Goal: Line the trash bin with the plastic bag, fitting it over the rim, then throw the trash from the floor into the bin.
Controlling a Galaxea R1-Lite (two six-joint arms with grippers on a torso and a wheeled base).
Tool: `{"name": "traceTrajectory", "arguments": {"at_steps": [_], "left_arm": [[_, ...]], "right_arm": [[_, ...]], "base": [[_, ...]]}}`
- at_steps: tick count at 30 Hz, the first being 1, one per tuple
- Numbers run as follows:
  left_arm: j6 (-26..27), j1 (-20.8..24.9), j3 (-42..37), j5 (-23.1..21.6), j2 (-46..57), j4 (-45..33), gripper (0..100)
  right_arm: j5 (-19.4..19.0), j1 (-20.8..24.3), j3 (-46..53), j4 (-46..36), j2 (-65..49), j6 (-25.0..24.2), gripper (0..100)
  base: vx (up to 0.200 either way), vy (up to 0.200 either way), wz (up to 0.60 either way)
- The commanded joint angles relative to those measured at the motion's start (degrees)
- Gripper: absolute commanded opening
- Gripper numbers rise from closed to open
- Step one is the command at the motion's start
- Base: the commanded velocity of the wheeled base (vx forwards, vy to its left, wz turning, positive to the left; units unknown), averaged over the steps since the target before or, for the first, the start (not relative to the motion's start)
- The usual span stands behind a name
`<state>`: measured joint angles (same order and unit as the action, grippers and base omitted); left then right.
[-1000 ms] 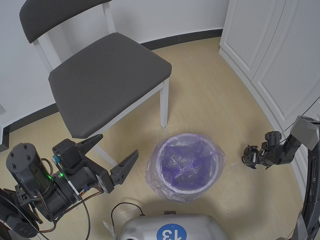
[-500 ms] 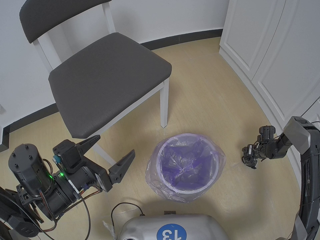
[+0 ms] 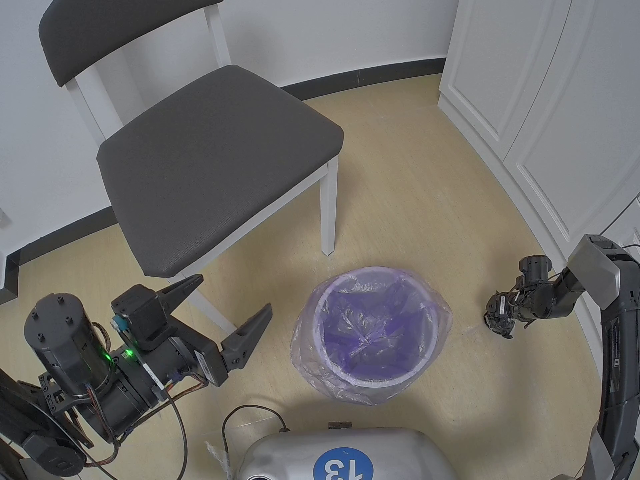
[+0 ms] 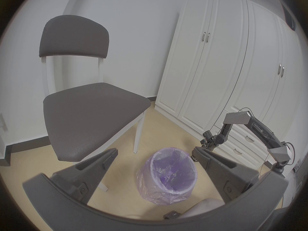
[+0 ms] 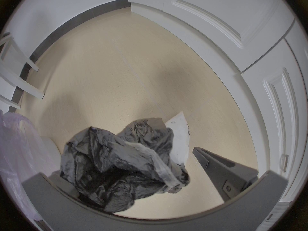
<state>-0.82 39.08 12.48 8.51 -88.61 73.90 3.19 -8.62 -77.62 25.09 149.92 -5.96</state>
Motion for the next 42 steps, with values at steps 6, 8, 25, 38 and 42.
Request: {"name": "traceTrajectory", "arguments": {"at_steps": [6,8,25,38,42], "left_arm": [[0.4,0.0,-1.1,0.0,-3.5,3.4,100],[0.5,0.0,-1.2,0.0,-3.8,3.4,100],[0.6,0.6,-3.4,-0.1,-3.5,6.8,100],[0.6,1.7,-4.1,-0.3,-3.7,8.1,100],[0.6,3.3,-6.5,-0.6,-3.7,11.6,100]], "right_arm": [[0.0,0.0,0.0,-2.6,-0.6,0.1,0],[0.0,0.0,0.0,-2.7,-0.6,0.1,0],[0.0,-0.4,0.0,-3.7,-0.9,0.1,0],[-0.3,-1.3,5.2,-3.7,-6.1,3.7,0],[-0.8,-1.2,8.2,-3.7,-10.3,4.2,0]], "base": [[0.0,0.0,0.0],[0.0,0.0,0.0],[0.0,0.0,0.0],[0.0,0.0,0.0],[0.0,0.0,0.0]]}}
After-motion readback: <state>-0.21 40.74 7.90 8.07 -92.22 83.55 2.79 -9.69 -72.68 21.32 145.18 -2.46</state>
